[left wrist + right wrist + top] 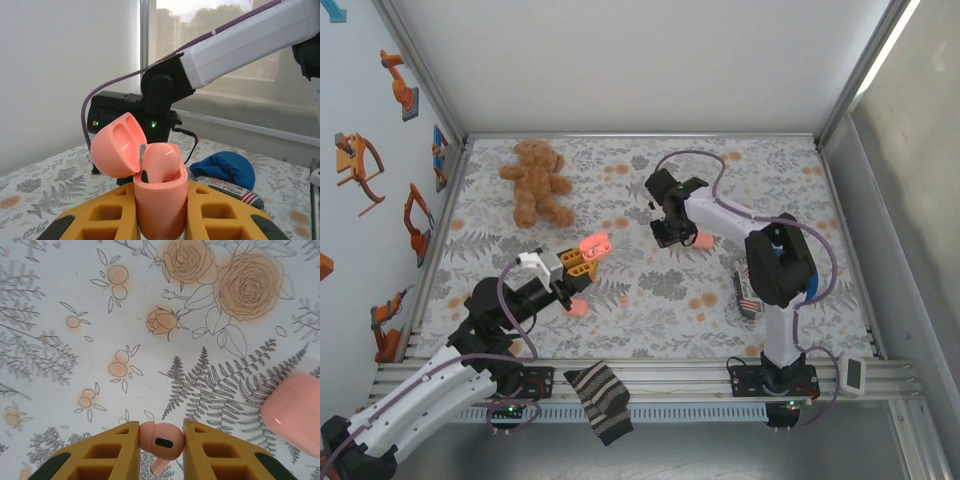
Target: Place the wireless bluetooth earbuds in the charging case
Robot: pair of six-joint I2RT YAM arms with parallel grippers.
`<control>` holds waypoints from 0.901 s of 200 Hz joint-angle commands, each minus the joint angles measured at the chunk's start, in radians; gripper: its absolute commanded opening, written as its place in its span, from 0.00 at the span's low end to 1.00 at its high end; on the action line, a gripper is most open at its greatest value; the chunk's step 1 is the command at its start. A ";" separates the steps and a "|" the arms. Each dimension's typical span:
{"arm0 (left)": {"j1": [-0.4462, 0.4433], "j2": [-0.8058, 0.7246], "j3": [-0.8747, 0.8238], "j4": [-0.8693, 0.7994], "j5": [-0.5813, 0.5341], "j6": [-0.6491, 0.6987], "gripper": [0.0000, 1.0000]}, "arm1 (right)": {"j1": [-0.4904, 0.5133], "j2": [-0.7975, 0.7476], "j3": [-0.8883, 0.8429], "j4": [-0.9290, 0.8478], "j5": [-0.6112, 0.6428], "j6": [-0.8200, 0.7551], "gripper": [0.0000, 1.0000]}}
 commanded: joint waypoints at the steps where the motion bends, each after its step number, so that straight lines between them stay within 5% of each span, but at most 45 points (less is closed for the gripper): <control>1: -0.004 0.017 -0.013 0.062 -0.009 -0.015 0.00 | 0.014 -0.128 -0.028 0.030 0.034 0.019 0.24; 180: -0.013 0.490 0.131 0.411 -0.007 -0.224 0.00 | 0.192 -0.715 -0.187 0.407 0.133 -0.015 0.23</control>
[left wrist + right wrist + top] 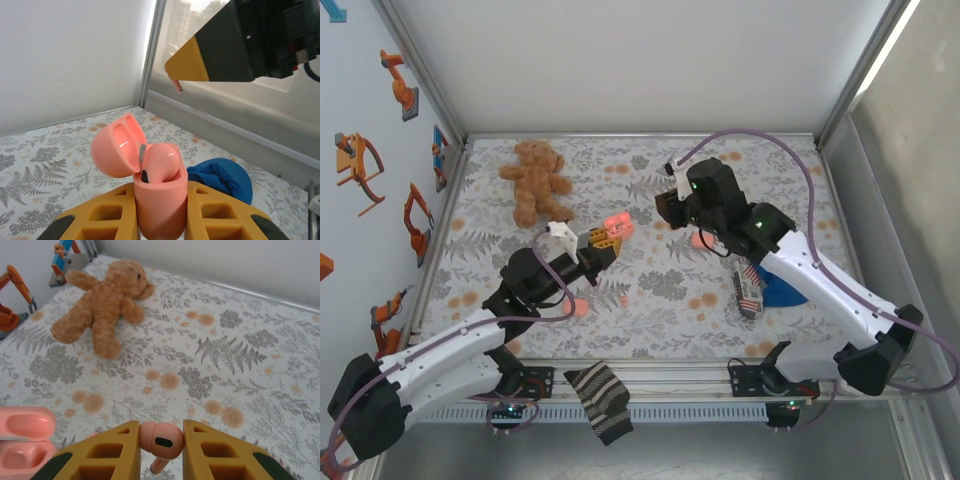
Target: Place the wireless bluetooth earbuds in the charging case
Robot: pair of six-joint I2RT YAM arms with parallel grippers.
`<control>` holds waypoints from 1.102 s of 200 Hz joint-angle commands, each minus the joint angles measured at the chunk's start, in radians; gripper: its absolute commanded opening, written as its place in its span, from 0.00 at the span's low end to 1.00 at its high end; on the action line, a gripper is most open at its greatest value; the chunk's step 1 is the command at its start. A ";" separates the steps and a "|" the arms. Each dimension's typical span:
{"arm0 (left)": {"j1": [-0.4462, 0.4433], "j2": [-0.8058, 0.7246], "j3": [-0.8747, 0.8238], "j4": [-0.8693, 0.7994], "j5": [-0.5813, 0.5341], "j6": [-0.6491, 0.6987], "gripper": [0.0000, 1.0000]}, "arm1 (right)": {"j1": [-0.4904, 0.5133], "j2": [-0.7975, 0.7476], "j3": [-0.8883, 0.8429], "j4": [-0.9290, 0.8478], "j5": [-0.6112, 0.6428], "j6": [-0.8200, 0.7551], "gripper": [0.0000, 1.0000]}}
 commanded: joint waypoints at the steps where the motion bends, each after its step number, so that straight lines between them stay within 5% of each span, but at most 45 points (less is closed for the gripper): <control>1: -0.008 0.041 0.038 0.117 0.011 -0.045 0.00 | 0.031 -0.045 -0.028 0.105 0.026 -0.025 0.23; 220: -0.017 0.194 0.119 0.267 0.071 -0.066 0.00 | 0.130 -0.033 -0.066 0.183 0.057 -0.044 0.23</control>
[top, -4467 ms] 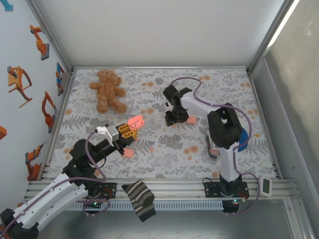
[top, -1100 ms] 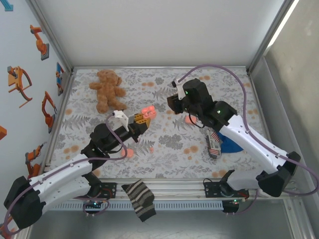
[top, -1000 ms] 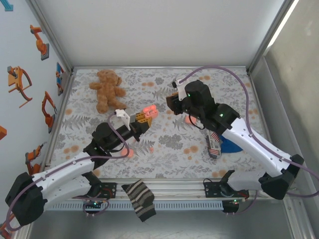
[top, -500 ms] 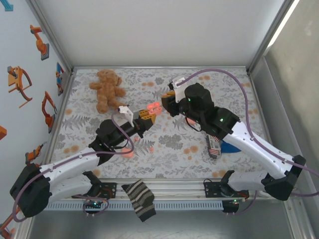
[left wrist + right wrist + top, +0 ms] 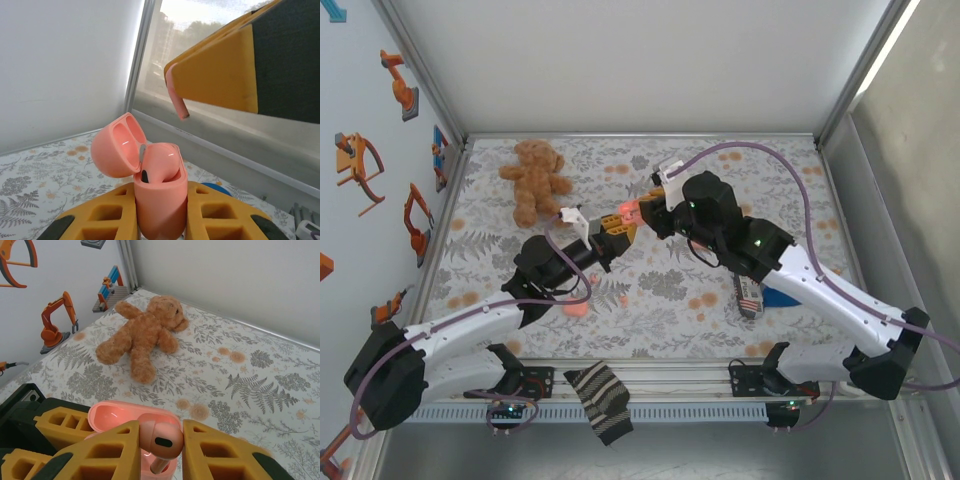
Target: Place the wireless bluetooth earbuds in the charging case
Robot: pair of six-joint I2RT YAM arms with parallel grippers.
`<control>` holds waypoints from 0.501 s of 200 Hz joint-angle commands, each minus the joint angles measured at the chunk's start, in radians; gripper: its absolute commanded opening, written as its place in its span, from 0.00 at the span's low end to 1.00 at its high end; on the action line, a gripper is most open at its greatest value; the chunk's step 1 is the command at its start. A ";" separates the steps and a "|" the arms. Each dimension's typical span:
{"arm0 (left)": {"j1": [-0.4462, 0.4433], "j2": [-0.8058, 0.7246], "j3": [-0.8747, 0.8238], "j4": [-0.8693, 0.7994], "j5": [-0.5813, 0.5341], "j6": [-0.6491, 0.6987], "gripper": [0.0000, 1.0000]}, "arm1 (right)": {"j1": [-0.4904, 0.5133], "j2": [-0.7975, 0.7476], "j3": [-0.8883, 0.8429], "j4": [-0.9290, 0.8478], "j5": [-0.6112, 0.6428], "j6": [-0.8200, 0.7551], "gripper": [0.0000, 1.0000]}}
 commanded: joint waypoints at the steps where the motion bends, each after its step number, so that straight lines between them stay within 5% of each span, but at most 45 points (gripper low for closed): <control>1: -0.007 -0.004 0.034 0.062 0.021 -0.018 0.00 | 0.007 0.010 -0.013 0.032 0.027 -0.007 0.23; 100: -0.009 -0.008 0.034 0.070 0.022 -0.019 0.00 | 0.009 0.028 -0.013 0.021 0.032 -0.006 0.23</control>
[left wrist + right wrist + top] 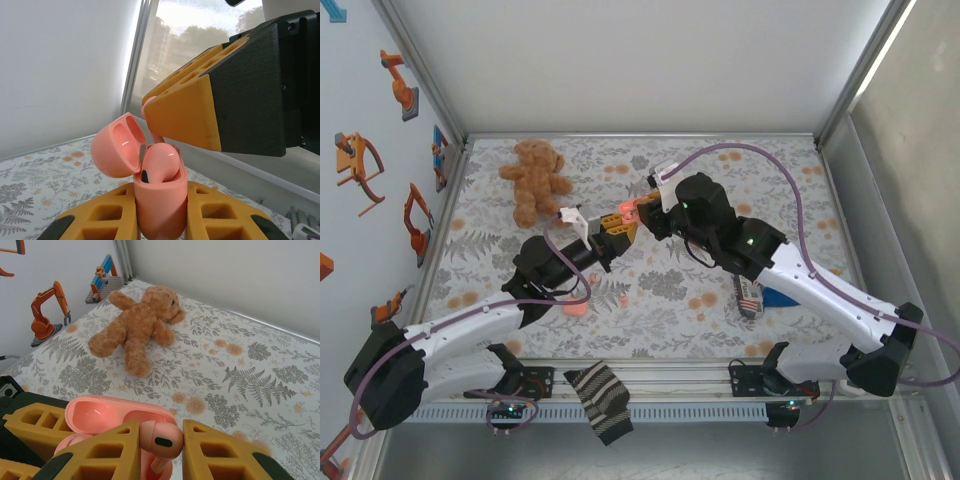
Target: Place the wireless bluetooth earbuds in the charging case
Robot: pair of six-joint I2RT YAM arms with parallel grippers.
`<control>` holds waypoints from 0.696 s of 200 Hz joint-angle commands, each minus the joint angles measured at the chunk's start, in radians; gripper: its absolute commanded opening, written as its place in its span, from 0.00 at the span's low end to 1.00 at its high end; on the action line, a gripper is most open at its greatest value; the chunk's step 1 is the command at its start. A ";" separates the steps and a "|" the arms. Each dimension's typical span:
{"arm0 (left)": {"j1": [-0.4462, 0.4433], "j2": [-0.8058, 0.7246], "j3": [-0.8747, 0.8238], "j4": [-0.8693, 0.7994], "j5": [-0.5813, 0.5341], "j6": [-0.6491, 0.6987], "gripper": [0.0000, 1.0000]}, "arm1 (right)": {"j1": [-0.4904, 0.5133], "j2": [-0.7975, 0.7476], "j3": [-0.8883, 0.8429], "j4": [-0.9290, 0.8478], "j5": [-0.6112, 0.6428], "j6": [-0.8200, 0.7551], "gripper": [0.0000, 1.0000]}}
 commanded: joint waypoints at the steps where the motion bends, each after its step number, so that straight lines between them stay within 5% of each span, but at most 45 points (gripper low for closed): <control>1: -0.005 -0.007 0.034 0.053 0.018 -0.015 0.00 | 0.007 0.003 -0.003 0.021 0.016 -0.005 0.23; 139: -0.006 -0.008 0.043 0.059 0.006 -0.001 0.00 | 0.009 0.003 0.000 -0.026 -0.053 -0.006 0.25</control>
